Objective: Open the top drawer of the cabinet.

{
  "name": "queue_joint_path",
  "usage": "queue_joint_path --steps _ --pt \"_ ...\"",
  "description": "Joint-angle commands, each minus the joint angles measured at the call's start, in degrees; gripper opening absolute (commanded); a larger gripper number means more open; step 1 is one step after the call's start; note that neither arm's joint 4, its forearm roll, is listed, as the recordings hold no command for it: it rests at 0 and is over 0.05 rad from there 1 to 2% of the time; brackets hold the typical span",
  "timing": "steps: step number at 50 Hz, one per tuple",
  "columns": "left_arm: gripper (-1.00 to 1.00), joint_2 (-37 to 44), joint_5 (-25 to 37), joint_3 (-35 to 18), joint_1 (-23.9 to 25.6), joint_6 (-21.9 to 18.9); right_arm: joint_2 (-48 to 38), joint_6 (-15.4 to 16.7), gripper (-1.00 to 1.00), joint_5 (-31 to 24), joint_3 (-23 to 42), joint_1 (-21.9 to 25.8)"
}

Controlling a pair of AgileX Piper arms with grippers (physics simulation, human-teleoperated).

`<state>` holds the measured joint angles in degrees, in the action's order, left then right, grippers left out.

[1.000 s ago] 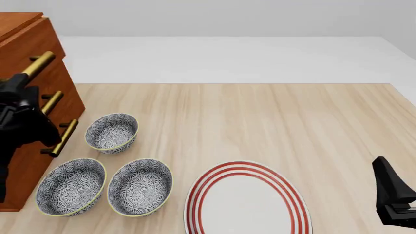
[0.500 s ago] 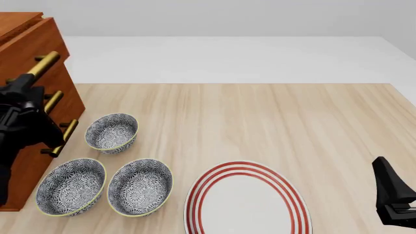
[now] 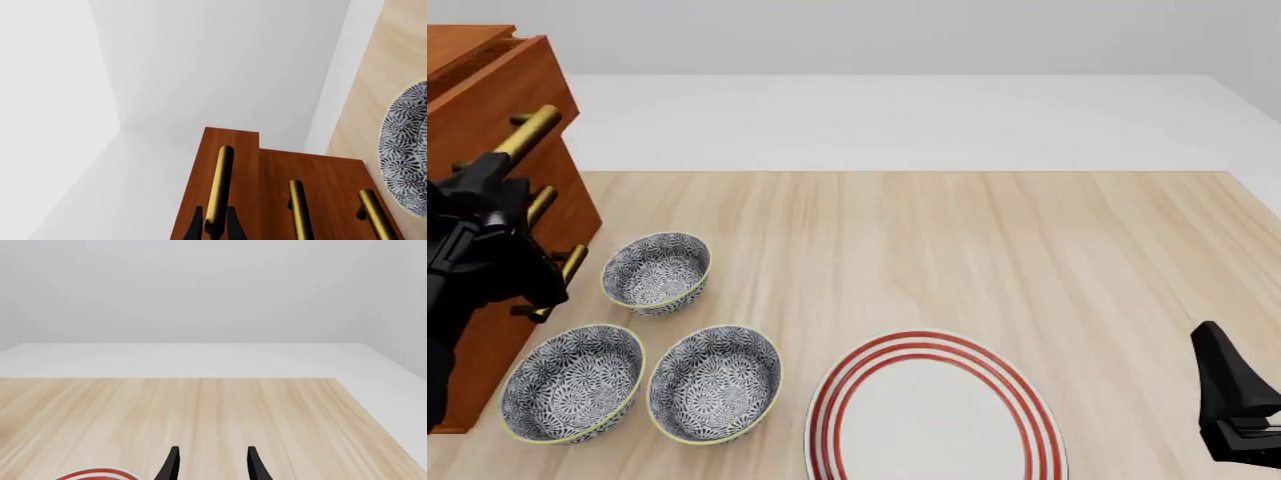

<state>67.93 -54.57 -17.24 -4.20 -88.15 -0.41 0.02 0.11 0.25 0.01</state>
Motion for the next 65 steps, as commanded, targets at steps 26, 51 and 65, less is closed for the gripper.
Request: queue_joint_path --steps 26,51,65 --pt "-1.0 -3.49 0.6 1.76 1.32 -0.35 0.0 -0.01 1.0 0.0 0.0 -0.01" --pt "-1.0 -4.7 1.26 1.64 1.66 0.1 0.0 0.0 1.0 0.0 0.0 0.02" --pt "-1.0 -4.37 0.93 1.42 2.14 0.24 0.0 0.01 1.0 0.0 0.0 0.01"
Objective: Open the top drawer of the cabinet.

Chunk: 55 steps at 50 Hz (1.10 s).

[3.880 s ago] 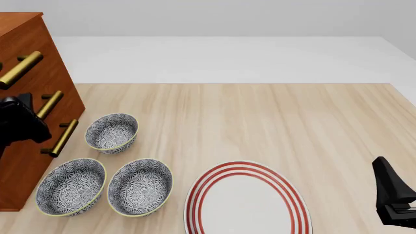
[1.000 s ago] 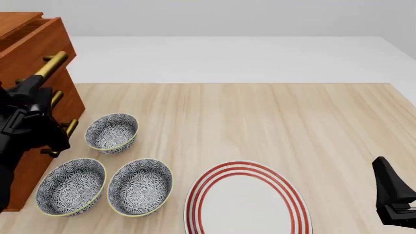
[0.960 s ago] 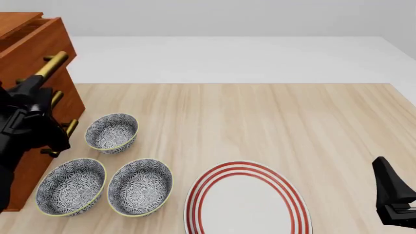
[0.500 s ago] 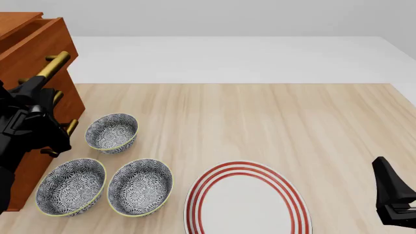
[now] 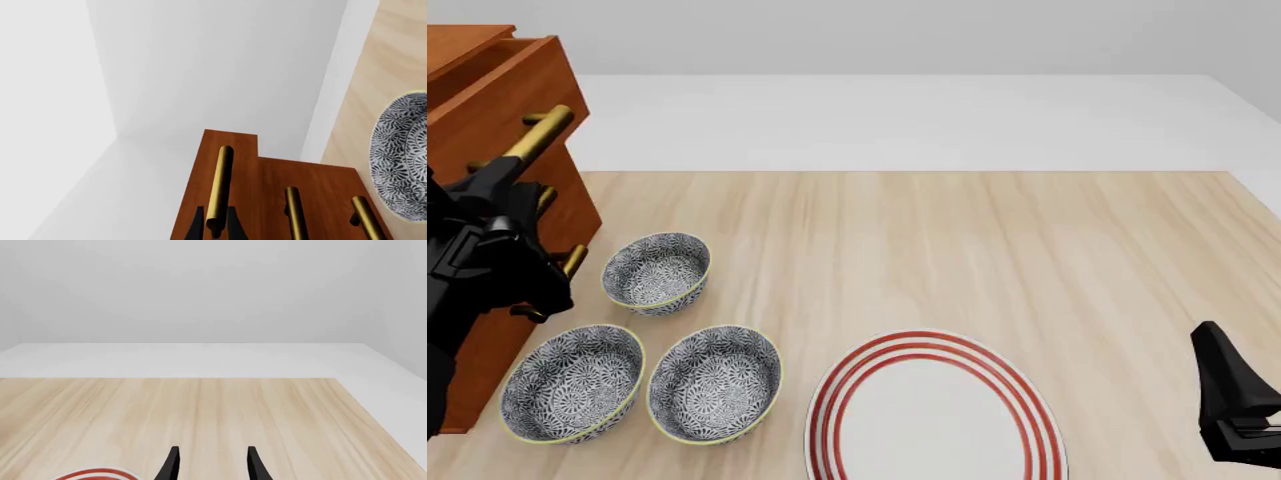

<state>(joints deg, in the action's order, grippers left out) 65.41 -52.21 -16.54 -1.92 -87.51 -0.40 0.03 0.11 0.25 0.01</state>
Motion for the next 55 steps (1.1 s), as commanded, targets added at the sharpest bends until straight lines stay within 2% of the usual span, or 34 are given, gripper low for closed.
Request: queue_joint_path --steps 1,13,15,16,30,33,38,52,55 --pt "-1.0 -1.83 -1.4 0.65 -0.12 -0.36 0.0 0.0 1.0 0.0 0.0 0.0" --pt "-1.0 -1.04 -1.64 0.68 0.68 -0.41 0.0 0.01 1.0 0.0 0.0 0.0" --pt "-1.0 -1.01 -3.62 0.82 1.51 -1.1 0.0 0.0 1.0 0.0 0.0 0.0" --pt "1.0 -1.58 -2.32 0.62 1.41 -1.18 0.0 0.0 1.0 0.0 0.0 -0.01" --pt "1.0 -9.63 2.0 2.23 2.67 -1.83 0.0 0.01 1.0 0.0 0.0 -0.01" --pt "1.0 -15.63 6.05 3.65 3.3 -2.14 0.0 0.0 1.0 0.0 0.0 0.01" --pt "1.0 -20.43 9.49 4.96 4.21 -2.13 -0.01 0.0 1.0 0.0 0.0 -0.01" --pt "1.0 -28.51 15.67 6.07 5.4 -2.12 0.0 0.0 1.0 0.0 0.0 0.0" --pt "1.0 -31.37 19.12 5.4 6.06 -0.91 0.0 -0.01 1.0 0.0 0.0 0.0"
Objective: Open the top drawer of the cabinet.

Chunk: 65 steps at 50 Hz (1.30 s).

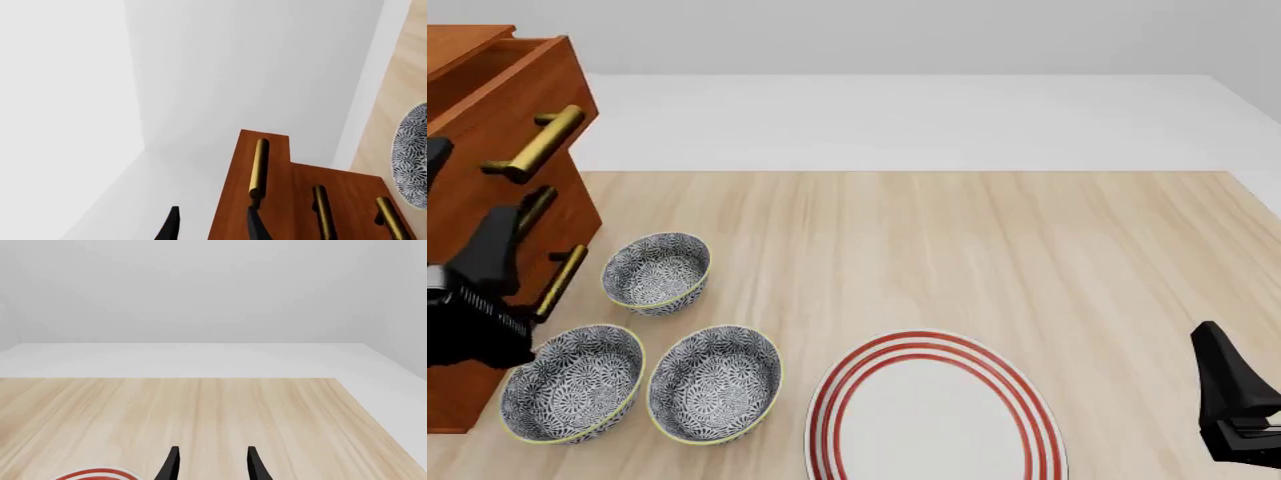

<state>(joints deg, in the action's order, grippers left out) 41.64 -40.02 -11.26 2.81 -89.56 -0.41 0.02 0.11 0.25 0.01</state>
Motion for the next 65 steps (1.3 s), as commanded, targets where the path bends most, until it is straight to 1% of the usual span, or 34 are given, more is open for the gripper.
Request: queue_joint_path --steps 1,5,7,9,10,15,16,18,19,23,24,26,27,29,31,32,36,37,38,40,41,42,44,48,51,53,54,55,57,58,59,60,63,65 --pt "1.0 -8.83 8.75 -0.82 1.44 2.59 -0.01 -0.01 1.0 0.0 0.0 0.01" --pt "1.0 -12.84 14.22 -4.21 2.5 6.24 0.0 0.01 1.0 0.0 0.0 0.0" --pt "1.0 -12.89 14.15 -3.96 2.28 5.8 0.0 0.0 1.0 0.0 0.0 -0.01" --pt "1.0 -14.61 15.86 -4.93 2.67 7.05 0.0 0.0 1.0 0.0 0.0 0.0" --pt "1.0 -16.0 18.85 -6.18 2.94 8.87 0.0 -0.01 1.0 0.0 0.0 0.0" --pt "1.0 -19.73 23.53 -7.53 3.66 11.32 -0.01 0.0 1.0 0.0 0.0 0.01" --pt "1.0 -22.3 28.06 -9.21 4.61 13.23 0.0 -0.01 1.0 0.0 0.0 0.01" --pt "1.0 -23.27 29.09 -8.84 4.85 12.5 -0.01 0.01 1.0 0.0 0.0 0.0" --pt "1.0 -23.93 30.49 -9.83 4.87 13.5 0.0 -0.01 1.0 0.0 0.0 -0.01" --pt "1.0 -25.88 32.28 -10.79 5.32 13.68 0.0 0.0 1.0 0.0 0.0 -0.01" --pt "1.0 -26.3 33.63 -12.72 5.45 15.96 0.0 0.01 1.0 0.0 0.0 0.01" --pt "1.0 -26.97 33.78 -13.96 4.26 17.22 -0.01 0.0 1.0 0.0 0.0 -0.01" --pt "1.0 -27.06 37.23 -16.91 4.14 21.07 0.0 0.0 1.0 0.0 0.0 0.0" --pt "1.0 -27.87 37.61 -18.78 3.48 23.87 -0.01 0.0 1.0 0.0 0.0 0.0" --pt "1.0 -27.29 41.66 -21.26 3.21 27.84 0.01 0.0 1.0 0.0 0.0 0.01" --pt "1.0 -27.86 41.99 -20.55 4.08 27.32 0.0 0.01 1.0 0.0 0.0 0.0" --pt "1.0 -28.01 45.79 -24.03 5.12 31.43 0.01 0.0 1.0 0.0 0.0 -0.01" --pt "1.0 -27.68 46.27 -26.54 2.98 35.2 -0.01 0.01 1.0 0.0 0.0 0.01" --pt "1.0 -27.24 45.72 -26.97 1.92 35.47 0.0 0.01 1.0 0.0 0.0 0.0" --pt "1.0 -27.49 46.99 -27.84 3.25 36.88 0.0 0.01 1.0 0.0 0.0 0.0" --pt "1.0 -26.07 47.62 -28.91 1.2 38.6 0.0 0.0 1.0 0.0 0.0 0.0" --pt "1.0 -25.63 48.52 -29.12 1.57 38.61 -0.01 0.01 1.0 0.0 0.0 0.01" --pt "1.0 -22.21 52.98 -35.32 -2.35 46.44 -0.01 0.02 1.0 0.0 0.0 0.01" --pt "1.0 -19.85 55.06 -37.66 -1.96 48.86 0.01 0.0 1.0 0.0 0.0 -0.01" --pt "1.0 -16.85 58.28 -42.32 -2.5 54.52 0.0 0.0 1.0 0.0 0.0 0.0" --pt "1.0 -16.2 58.21 -42.77 -2.61 54.18 0.0 0.01 1.0 0.0 0.0 0.0" --pt "1.0 -13.83 60.48 -45.6 -4.16 58.79 0.0 0.01 1.0 0.0 0.0 0.01" --pt "1.0 -14.41 60.04 -45.65 -3.37 57.66 0.0 0.01 1.0 0.0 0.0 0.0" --pt "1.0 -13.16 61.93 -48.11 -4.02 60.99 0.0 0.0 1.0 0.0 0.0 -0.01" --pt "1.0 -12.93 62.53 -48.62 -3.96 61.56 -0.01 0.01 1.0 0.0 0.0 0.0" --pt "1.0 -13.24 63.17 -48.34 -3.64 60.6 0.0 0.01 1.0 0.0 0.0 0.0" --pt "1.0 -12.29 66.54 -50.43 -3.25 64.17 -0.01 0.01 1.0 0.0 0.0 0.0" --pt "1.0 -12.33 68.18 -51.19 -3.28 64.5 0.01 0.01 1.0 0.0 0.0 0.0" --pt "1.0 -11.51 69.55 -52.46 -3.86 66.63 0.0 0.01 1.0 0.0 0.0 0.0"
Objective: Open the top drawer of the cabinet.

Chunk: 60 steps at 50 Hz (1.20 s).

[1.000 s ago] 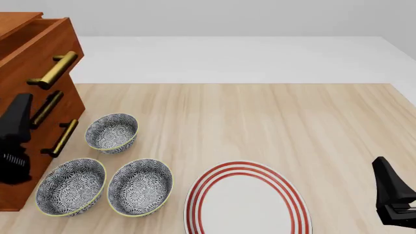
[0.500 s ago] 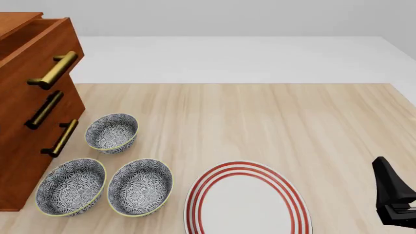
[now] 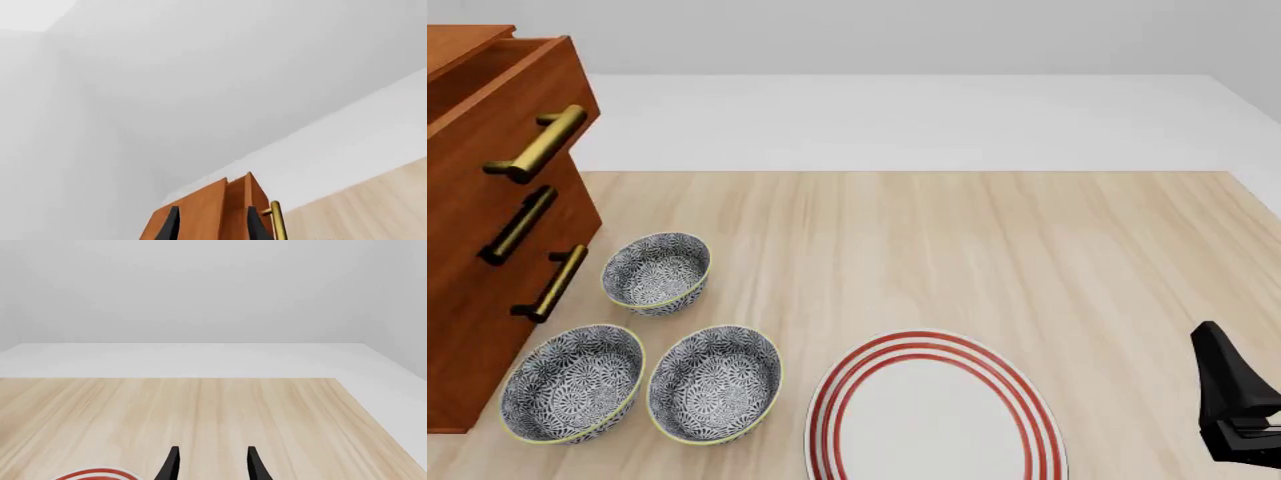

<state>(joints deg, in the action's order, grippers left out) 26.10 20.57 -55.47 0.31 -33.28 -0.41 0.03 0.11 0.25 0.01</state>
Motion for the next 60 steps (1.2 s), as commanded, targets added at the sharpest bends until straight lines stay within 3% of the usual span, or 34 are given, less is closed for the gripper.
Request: queue_joint_path --steps 1,7,8,10,12,14,15,26,28,32,34,35,36,38,43,44,55,60 --pt "1.0 3.78 9.08 -8.08 -1.1 9.79 0.0 0.0 1.0 0.0 0.0 0.0" --pt "1.0 5.62 13.25 -12.43 -1.73 16.99 0.0 0.0 1.0 0.0 0.0 0.0" --pt "1.0 5.26 13.31 -12.15 -1.5 16.61 0.0 0.0 1.0 0.0 0.0 -0.01" --pt "1.0 6.55 15.13 -12.55 -2.2 22.33 0.0 0.01 1.0 0.0 0.0 0.0" --pt "1.0 5.02 15.12 -10.11 -1.86 22.71 0.0 -0.01 1.0 0.0 0.0 0.01" --pt "1.0 5.89 16.29 -8.87 -1.95 26.73 0.0 0.0 1.0 0.0 0.0 -0.01" --pt "1.0 5.47 16.04 -8.38 -2.08 25.37 0.0 0.0 1.0 0.0 0.0 -0.02" --pt "1.0 9.72 21.01 -10.85 2.4 37.79 0.0 0.0 1.0 0.0 0.0 0.0" --pt "1.0 10.37 20.39 -11.15 1.82 35.73 0.01 0.0 1.0 0.0 0.0 0.01" --pt "1.0 12.38 22.52 -13.25 3.15 38.79 -0.01 -0.01 1.0 0.0 0.0 0.0" --pt "1.0 12.99 22.42 -13.88 2.46 36.65 0.0 0.0 1.0 0.0 0.0 0.01" --pt "1.0 13.48 22.89 -14.13 2.68 37.62 0.0 0.01 1.0 0.0 0.0 -0.01" --pt "1.0 13.6 22.39 -13.27 2.06 33.14 0.0 0.01 1.0 0.0 0.0 -0.01" --pt "1.0 14.1 23.19 -13.27 2.92 36.96 0.0 -0.01 1.0 0.0 0.0 0.0" --pt "1.0 15.12 22.25 -12.79 2.06 36.58 0.0 -0.02 1.0 0.0 0.0 0.0" --pt "1.0 15.37 22.79 -13.08 2.63 38.16 0.0 0.0 1.0 0.0 0.0 0.0" --pt "1.0 17.09 23.33 -15.86 -0.29 37.69 0.01 0.0 1.0 0.0 0.0 -0.01" --pt "1.0 17.4 21.95 -13.43 -1.12 37.4 0.0 -0.01 1.0 0.0 0.0 0.01"
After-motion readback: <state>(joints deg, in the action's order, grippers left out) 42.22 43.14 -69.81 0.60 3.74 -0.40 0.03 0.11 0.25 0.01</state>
